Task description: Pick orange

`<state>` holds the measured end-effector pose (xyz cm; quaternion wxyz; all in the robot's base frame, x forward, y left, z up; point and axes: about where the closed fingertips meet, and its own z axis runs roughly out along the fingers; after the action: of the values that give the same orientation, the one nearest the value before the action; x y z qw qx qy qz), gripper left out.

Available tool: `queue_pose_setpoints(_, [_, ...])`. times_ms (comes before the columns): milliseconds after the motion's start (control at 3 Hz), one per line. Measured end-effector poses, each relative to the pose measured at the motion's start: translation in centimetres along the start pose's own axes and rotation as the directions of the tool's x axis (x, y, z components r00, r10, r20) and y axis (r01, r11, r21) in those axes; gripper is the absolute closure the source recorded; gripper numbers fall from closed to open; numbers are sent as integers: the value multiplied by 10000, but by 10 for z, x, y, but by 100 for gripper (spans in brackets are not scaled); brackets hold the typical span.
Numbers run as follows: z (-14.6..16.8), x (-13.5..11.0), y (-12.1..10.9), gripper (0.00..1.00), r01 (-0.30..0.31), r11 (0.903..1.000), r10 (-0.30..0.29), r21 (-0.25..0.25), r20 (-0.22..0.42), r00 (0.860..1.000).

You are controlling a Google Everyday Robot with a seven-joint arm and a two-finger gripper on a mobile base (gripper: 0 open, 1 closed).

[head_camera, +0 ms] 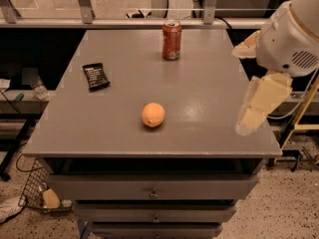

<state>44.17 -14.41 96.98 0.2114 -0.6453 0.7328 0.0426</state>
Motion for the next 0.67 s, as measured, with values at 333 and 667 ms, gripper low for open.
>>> queue_pose_setpoints(333, [28,-48,10,0,952,9937,-903,-595,798,9927])
queue_pose_setpoints(667, [64,-91,7,0,1698,9824,-1599,-776,1198,9798])
